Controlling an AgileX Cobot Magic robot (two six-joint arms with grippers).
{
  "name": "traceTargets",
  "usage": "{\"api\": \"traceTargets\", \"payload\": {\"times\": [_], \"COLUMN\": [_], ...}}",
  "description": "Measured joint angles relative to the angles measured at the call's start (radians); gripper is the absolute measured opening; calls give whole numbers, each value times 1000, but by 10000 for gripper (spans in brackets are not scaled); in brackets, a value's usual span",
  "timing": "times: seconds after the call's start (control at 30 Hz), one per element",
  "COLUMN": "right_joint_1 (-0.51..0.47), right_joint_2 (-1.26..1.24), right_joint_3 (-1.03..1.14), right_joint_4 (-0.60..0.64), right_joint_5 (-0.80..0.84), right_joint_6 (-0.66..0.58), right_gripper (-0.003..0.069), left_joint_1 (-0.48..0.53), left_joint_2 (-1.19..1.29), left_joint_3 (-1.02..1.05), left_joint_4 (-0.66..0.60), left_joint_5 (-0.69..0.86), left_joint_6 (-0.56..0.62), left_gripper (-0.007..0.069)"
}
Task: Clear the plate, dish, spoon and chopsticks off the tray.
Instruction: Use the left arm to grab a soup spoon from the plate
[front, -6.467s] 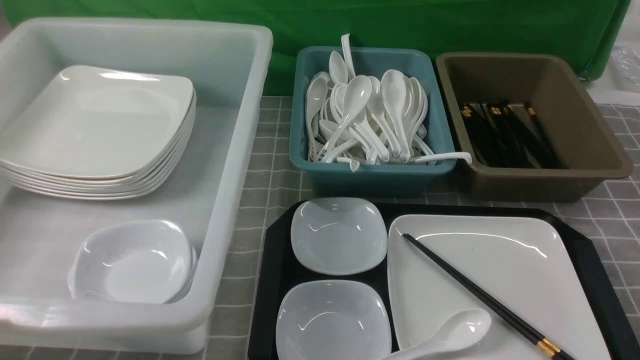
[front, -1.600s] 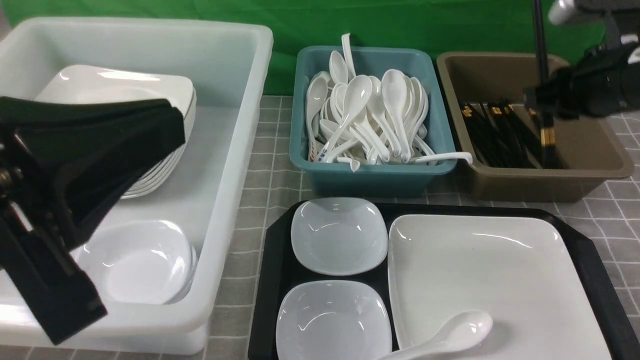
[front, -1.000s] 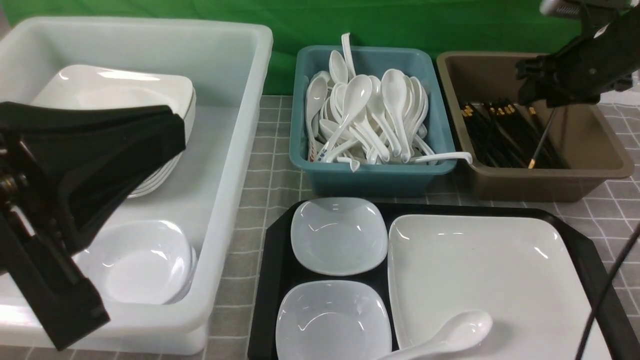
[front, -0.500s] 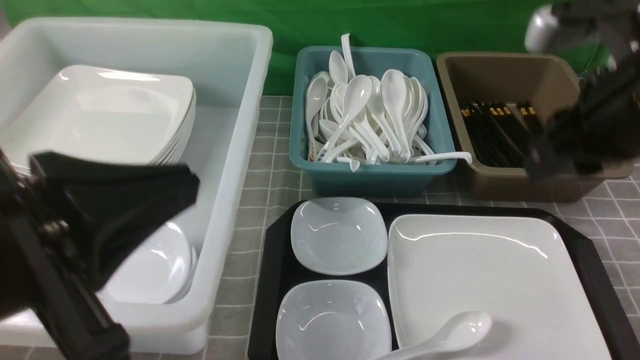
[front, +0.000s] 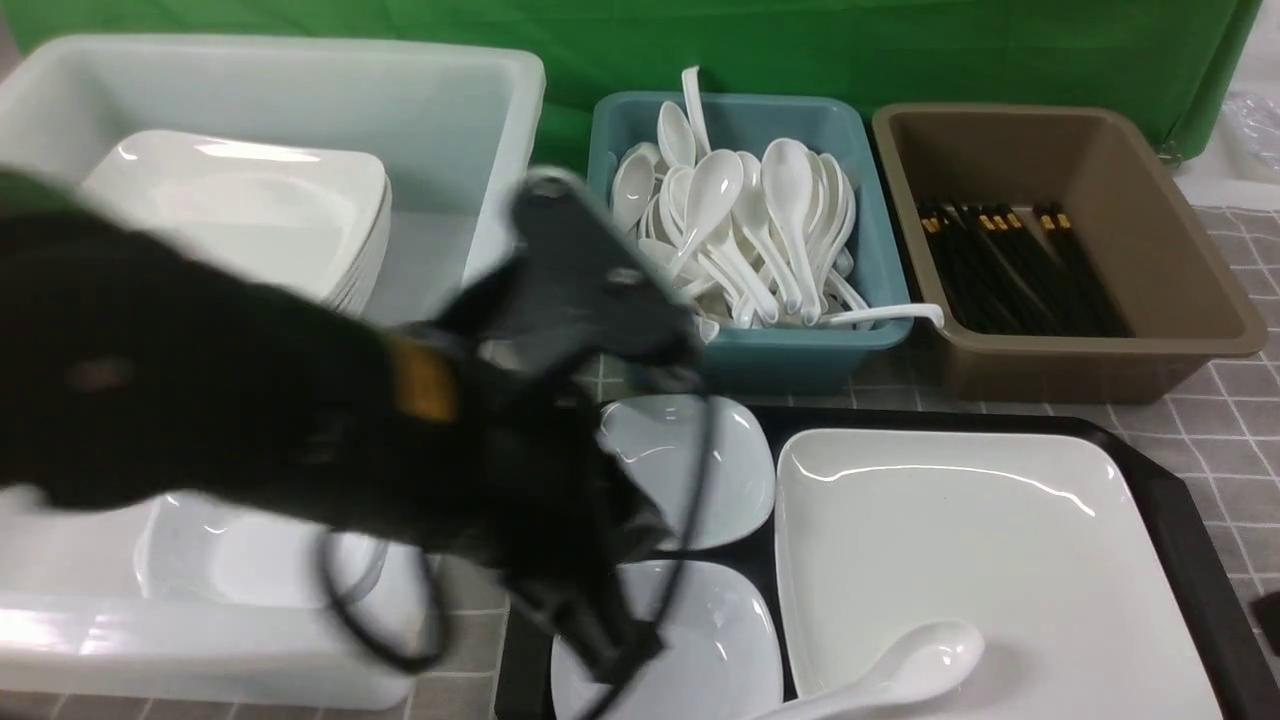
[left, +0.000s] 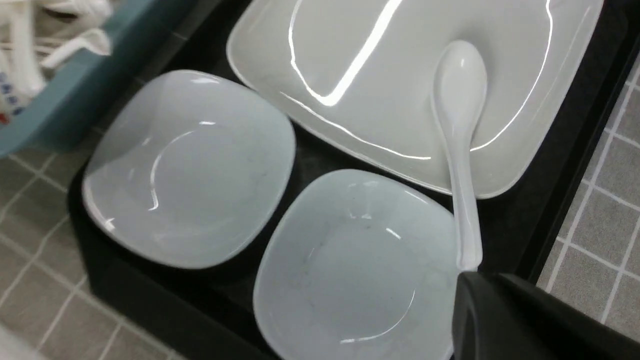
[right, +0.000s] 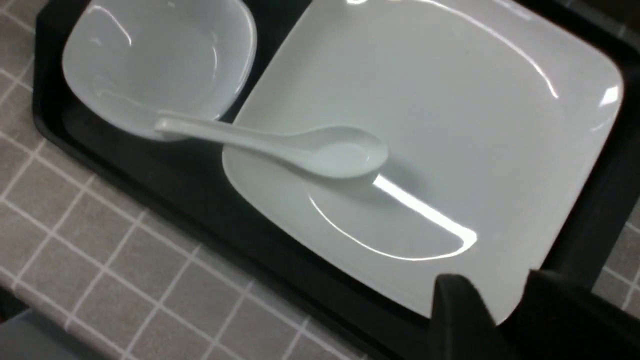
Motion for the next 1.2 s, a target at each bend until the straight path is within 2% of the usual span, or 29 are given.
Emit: {"api": "traceTargets", "payload": {"times": [0.13, 0.23, 0.43, 0.47, 0.6, 0.8, 1.0, 1.2], "right_joint_1": [0, 0, 0, 1, 1, 1, 1, 1], "right_joint_2": [-146, -229, -318, -324, -326, -326, -326, -326], "right_joint_3": [5, 5, 6, 7, 25, 40, 43, 44], "right_joint_4": [-2, -3, -3, -3, -3, -3, -3, -3], "right_joint_5": [-1, -7, 17, 35, 64, 72, 75, 75], "right_joint_6": [17, 19, 19, 19, 21, 25, 37, 39], "right_gripper": [217, 217, 217, 217, 217, 223, 232, 235], "left_joint_1": [-112, -178, -204, -204, -204, -203, -201, -201], "left_joint_2": [205, 343, 558, 600, 664, 714, 739, 744], "left_joint_3": [-143, -247, -428, -455, -477, -478, -488, -500], "left_joint_4": [35, 59, 94, 113, 186, 252, 253, 254], "left_joint_5": [38, 95, 169, 170, 141, 82, 69, 69], "left_joint_6": [0, -19, -28, -29, -29, -29, -29, -30], "left_gripper": [14, 46, 230, 290, 391, 406, 370, 367]}}
